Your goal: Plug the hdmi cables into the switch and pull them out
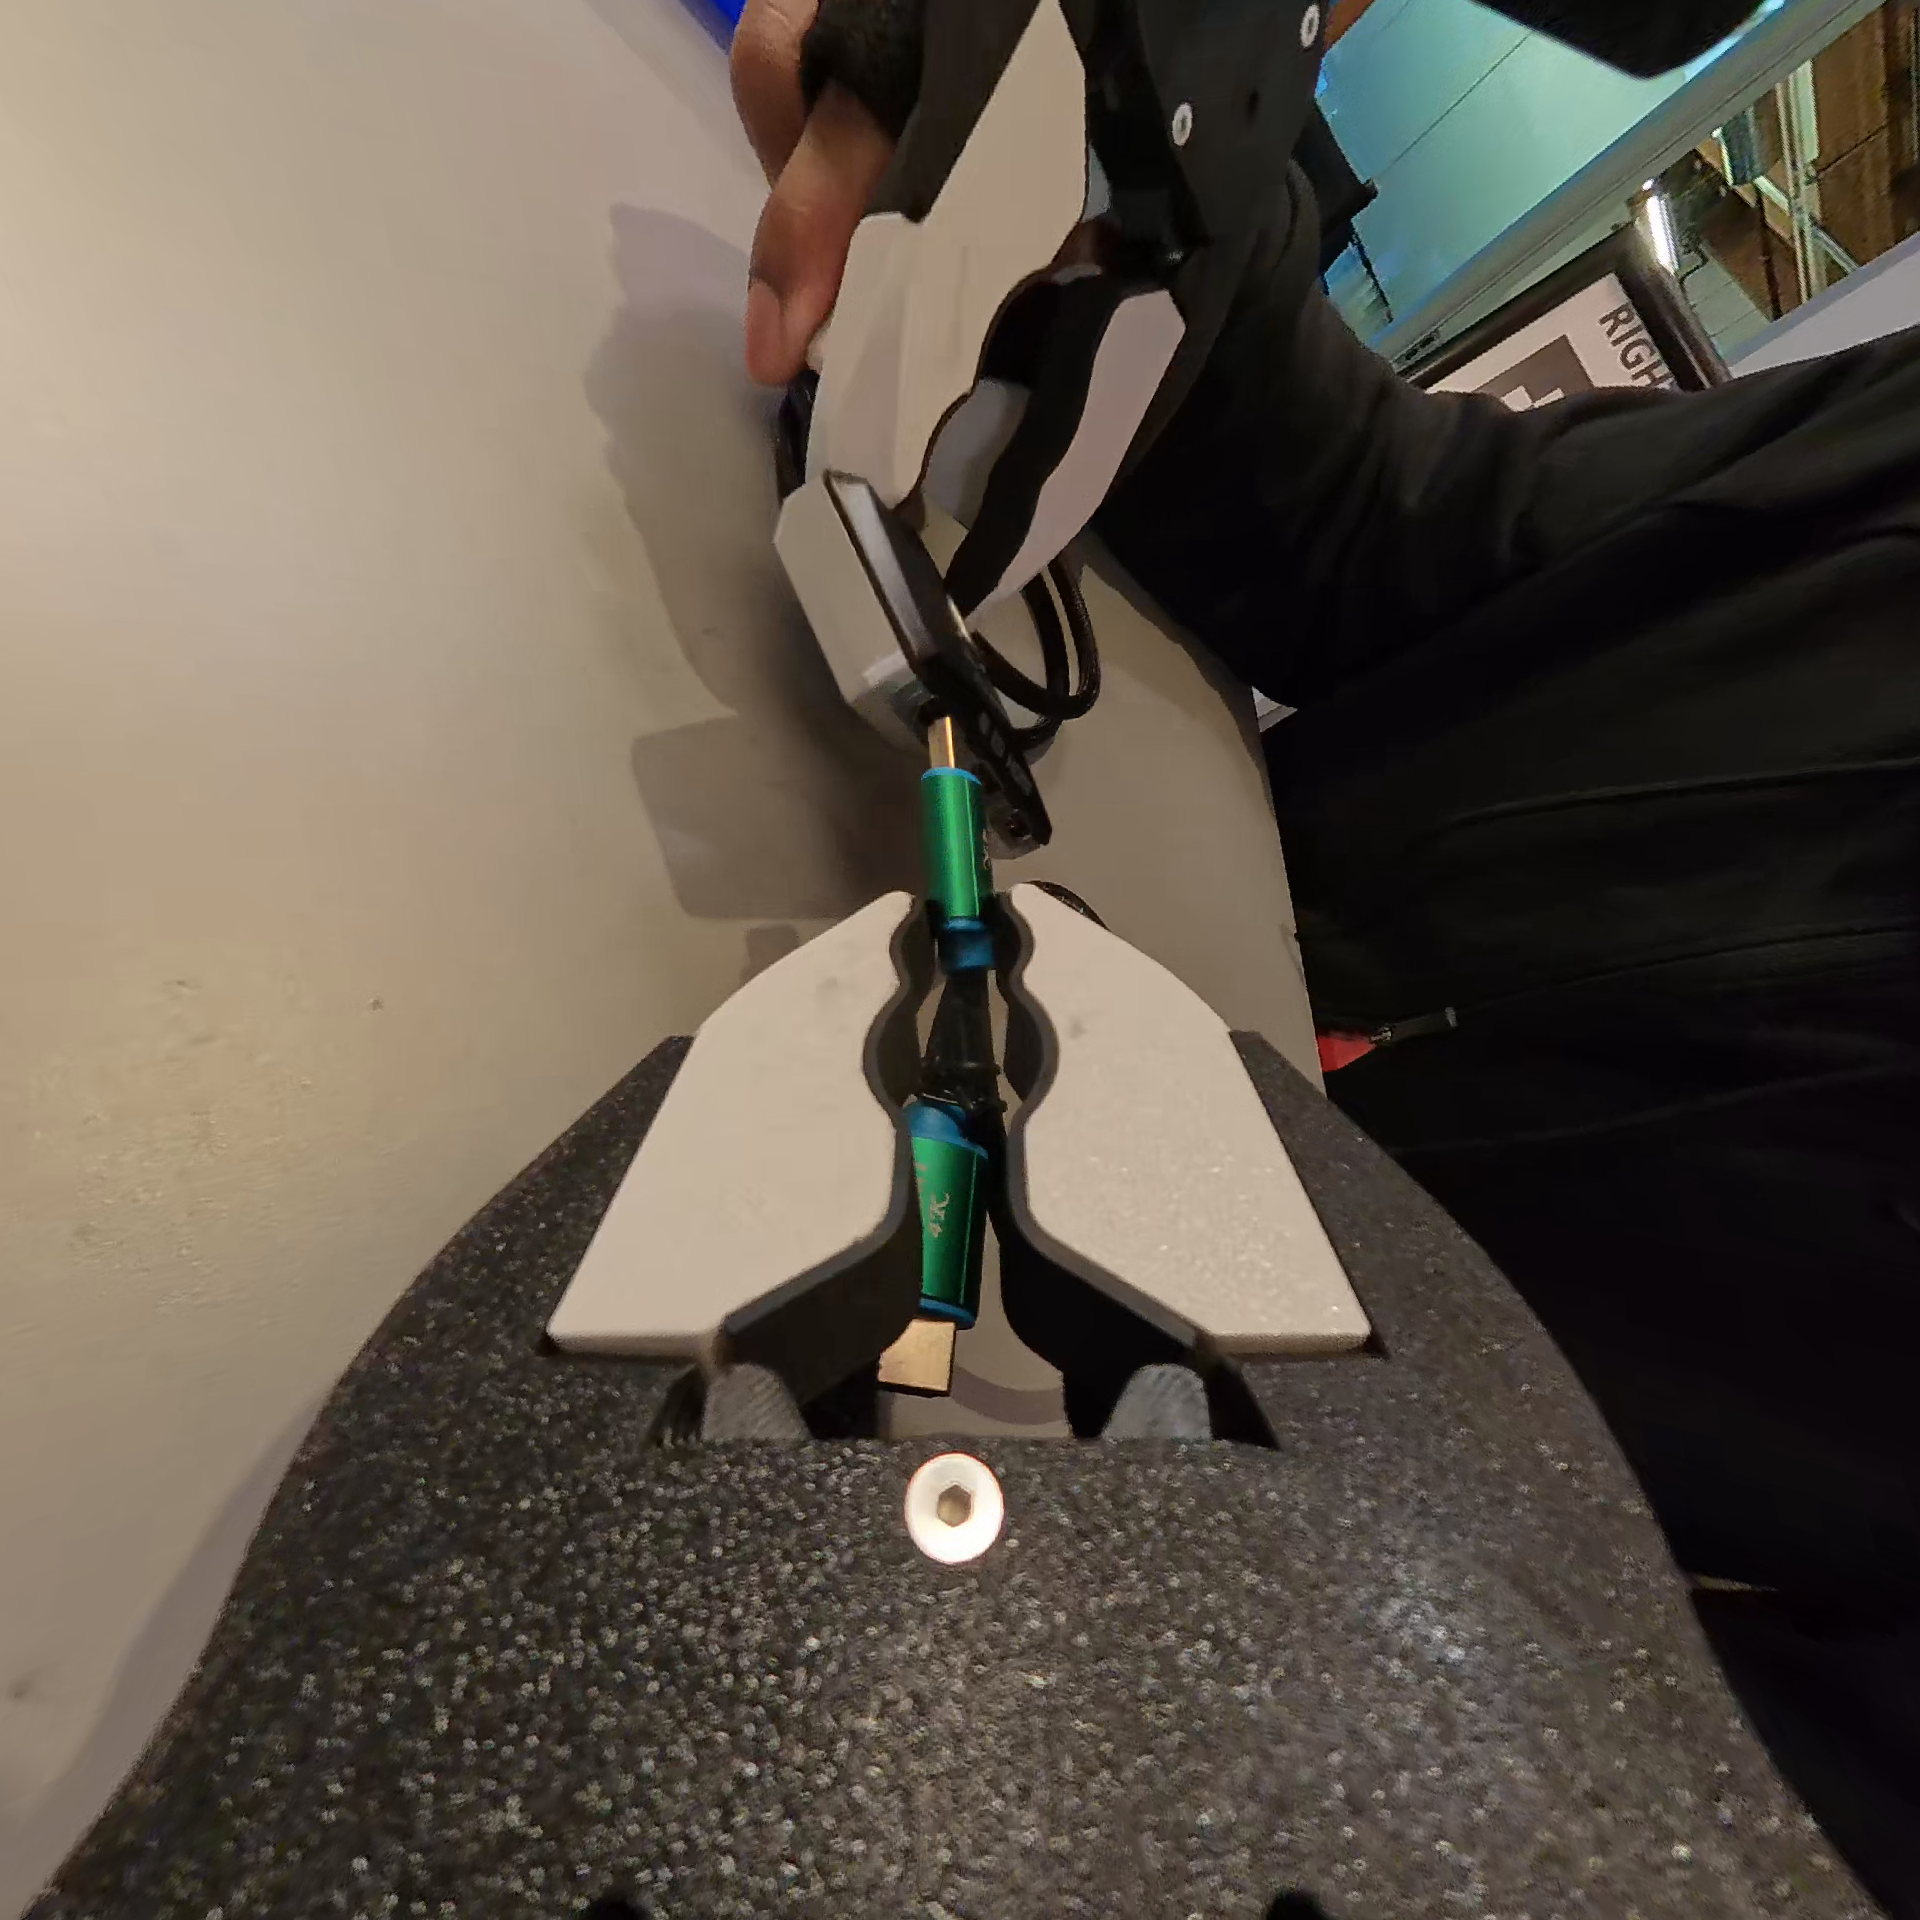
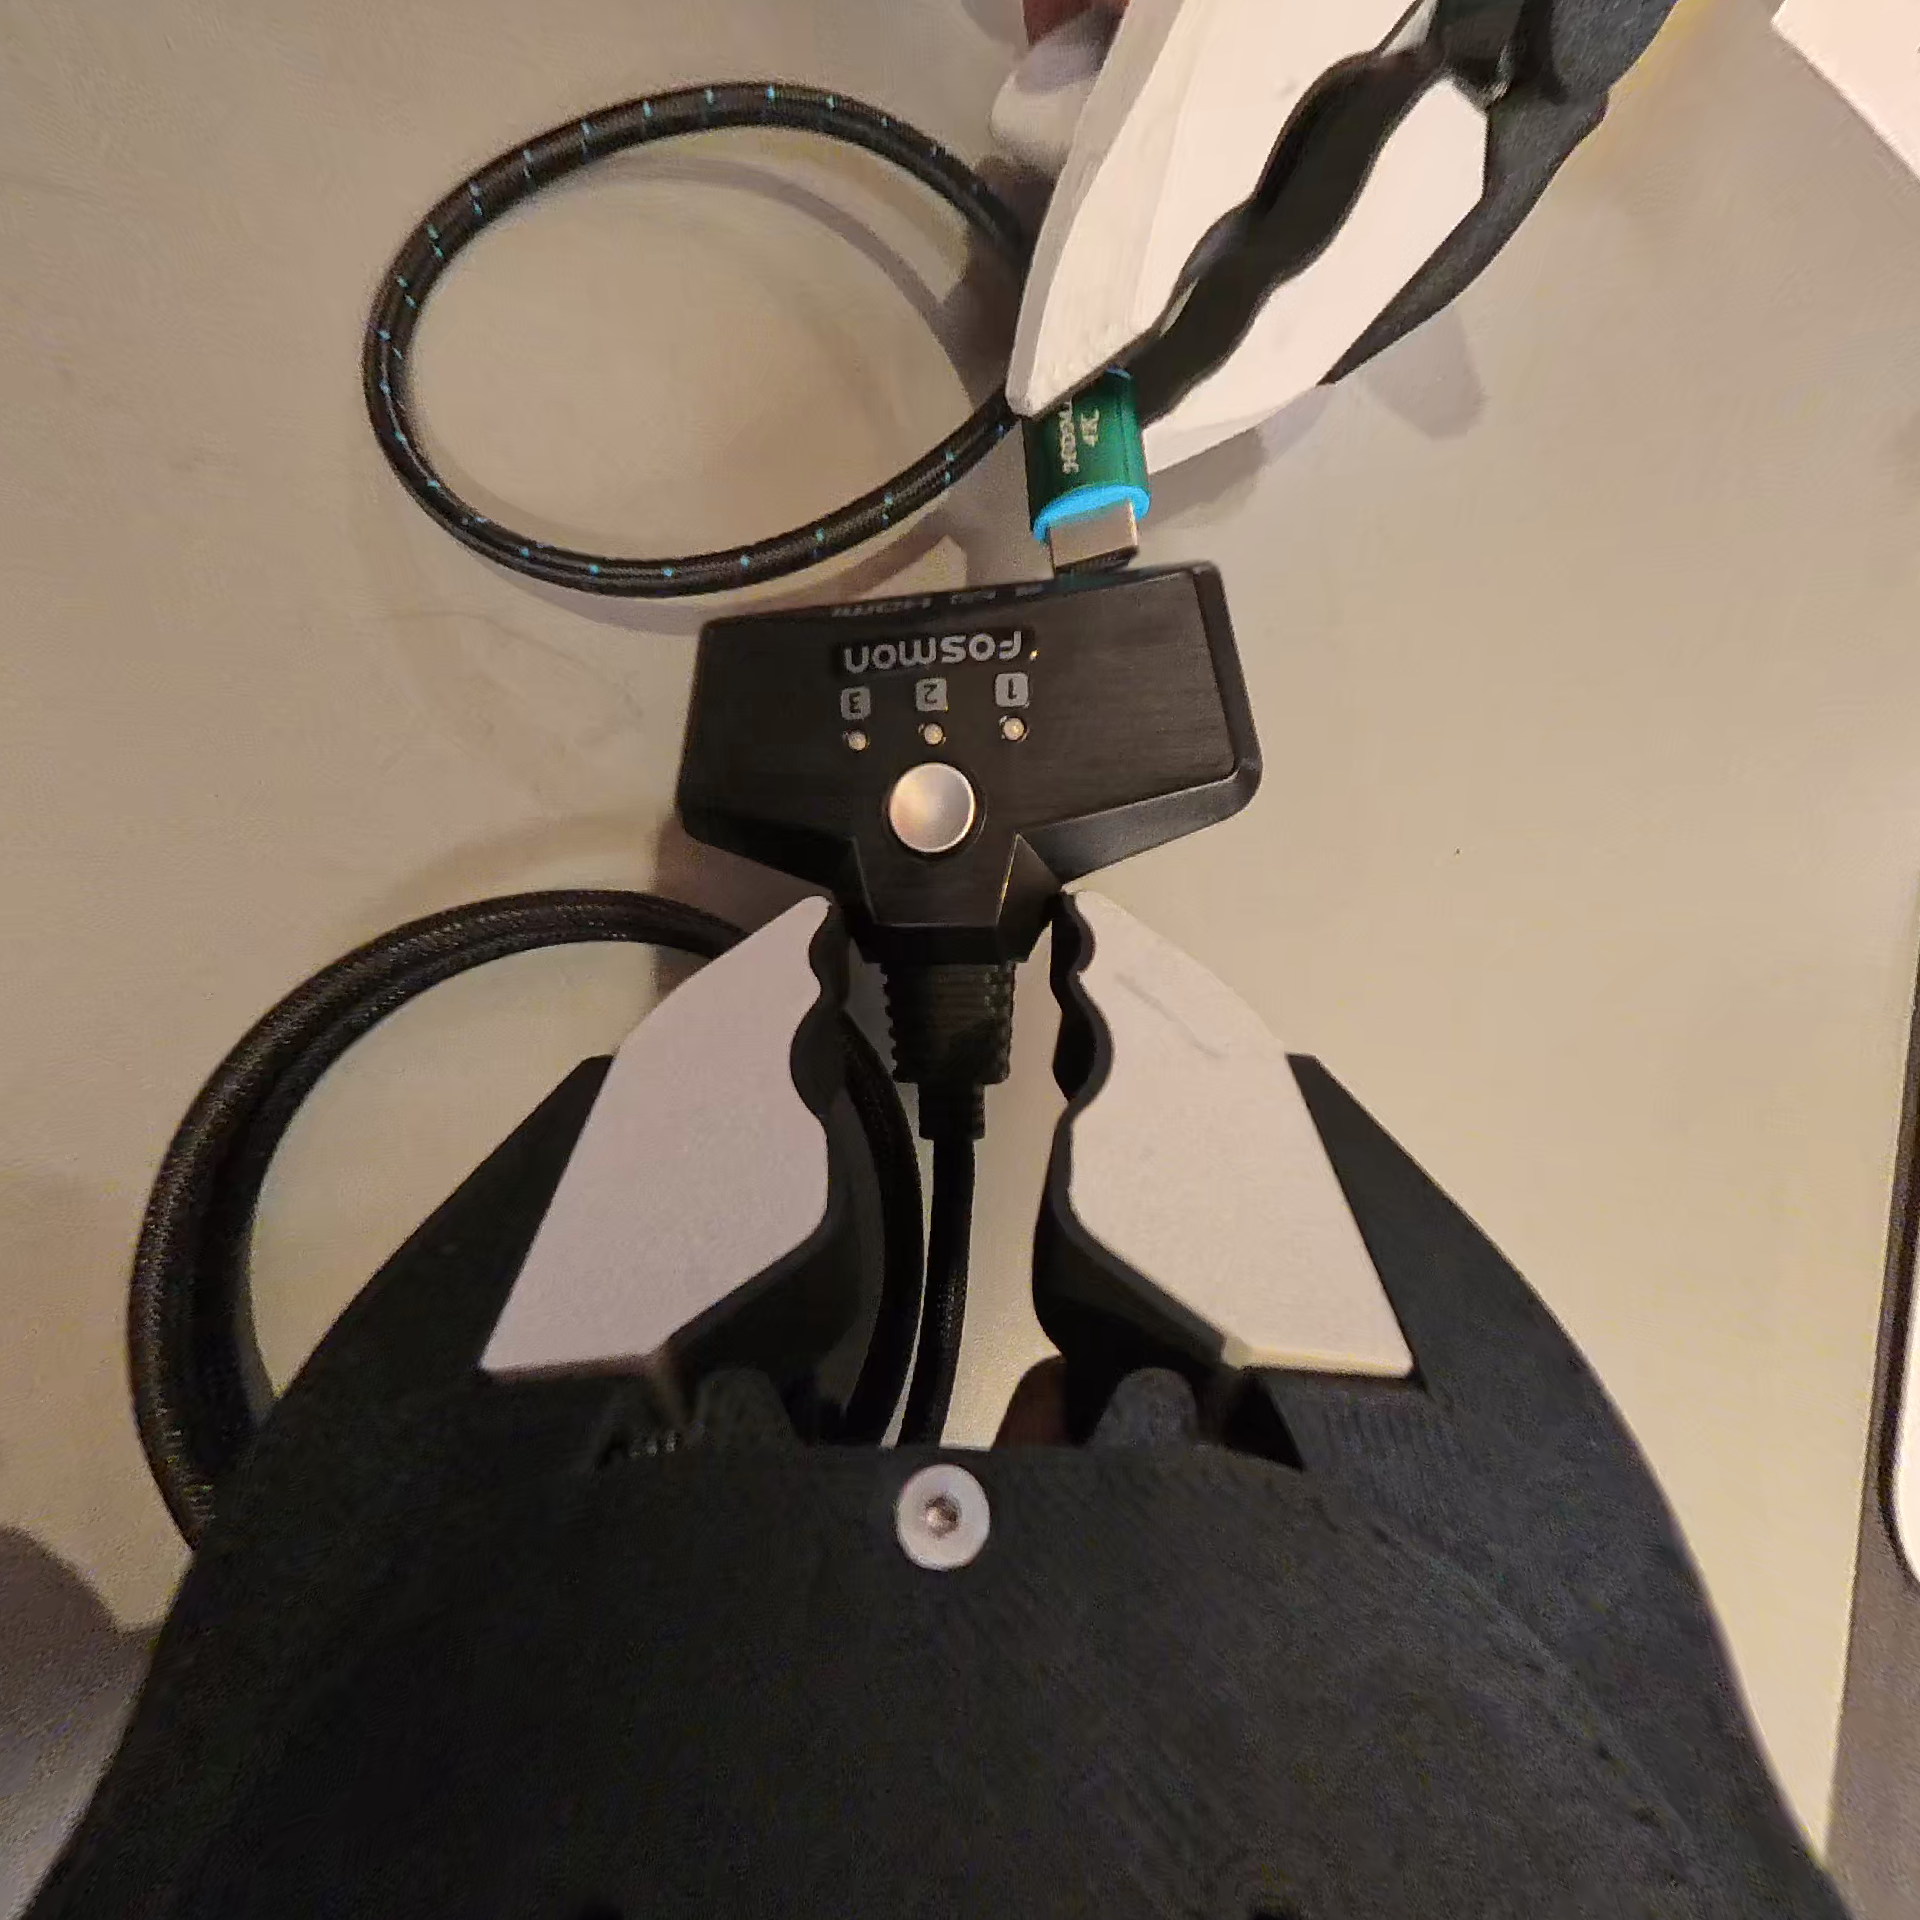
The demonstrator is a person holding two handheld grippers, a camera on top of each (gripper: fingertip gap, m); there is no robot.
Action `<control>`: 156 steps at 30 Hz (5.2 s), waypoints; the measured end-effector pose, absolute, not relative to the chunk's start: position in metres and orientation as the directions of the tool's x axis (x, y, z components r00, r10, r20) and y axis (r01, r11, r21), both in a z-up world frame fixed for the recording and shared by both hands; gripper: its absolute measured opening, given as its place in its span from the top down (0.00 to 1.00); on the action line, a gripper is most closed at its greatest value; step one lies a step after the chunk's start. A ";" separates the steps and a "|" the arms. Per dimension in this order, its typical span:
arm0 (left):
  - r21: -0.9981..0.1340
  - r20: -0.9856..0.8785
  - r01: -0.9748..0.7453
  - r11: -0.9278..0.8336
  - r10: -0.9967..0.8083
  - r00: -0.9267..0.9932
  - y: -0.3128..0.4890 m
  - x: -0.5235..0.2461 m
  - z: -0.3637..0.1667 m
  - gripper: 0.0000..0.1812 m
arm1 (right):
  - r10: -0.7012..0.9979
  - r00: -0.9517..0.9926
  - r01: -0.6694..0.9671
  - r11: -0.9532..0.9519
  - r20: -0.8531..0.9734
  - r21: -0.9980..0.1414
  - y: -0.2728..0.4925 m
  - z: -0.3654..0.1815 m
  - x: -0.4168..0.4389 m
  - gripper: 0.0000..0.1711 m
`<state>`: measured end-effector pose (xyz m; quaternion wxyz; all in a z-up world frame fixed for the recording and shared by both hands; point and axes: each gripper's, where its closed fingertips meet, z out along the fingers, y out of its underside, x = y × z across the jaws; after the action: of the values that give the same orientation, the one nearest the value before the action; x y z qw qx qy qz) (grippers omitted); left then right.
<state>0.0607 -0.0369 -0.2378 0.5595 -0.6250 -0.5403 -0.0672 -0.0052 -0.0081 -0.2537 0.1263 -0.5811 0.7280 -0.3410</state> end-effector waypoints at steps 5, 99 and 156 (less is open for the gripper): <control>-0.603 0.695 0.769 0.212 0.612 0.376 -0.037 0.060 -0.243 0.94 | -0.932 -0.276 -0.789 0.081 0.233 -0.609 -0.008 -0.256 -0.004 0.78; -0.700 0.591 0.686 0.200 0.702 0.398 -0.047 0.043 -0.236 0.94 | -0.647 -0.751 -0.537 0.477 0.136 -0.696 -0.016 -0.221 -0.030 0.64; -0.919 0.269 0.341 0.196 0.946 0.182 -0.105 0.035 -0.183 0.70 | -0.546 -0.674 -0.117 0.744 -0.498 -0.658 -0.051 -0.229 -0.034 0.86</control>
<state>0.0350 -0.1052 -0.1833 0.5223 -0.5640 -0.5703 0.2895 -0.0340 -0.0508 -0.2293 0.3554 -0.1921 0.8634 -0.3020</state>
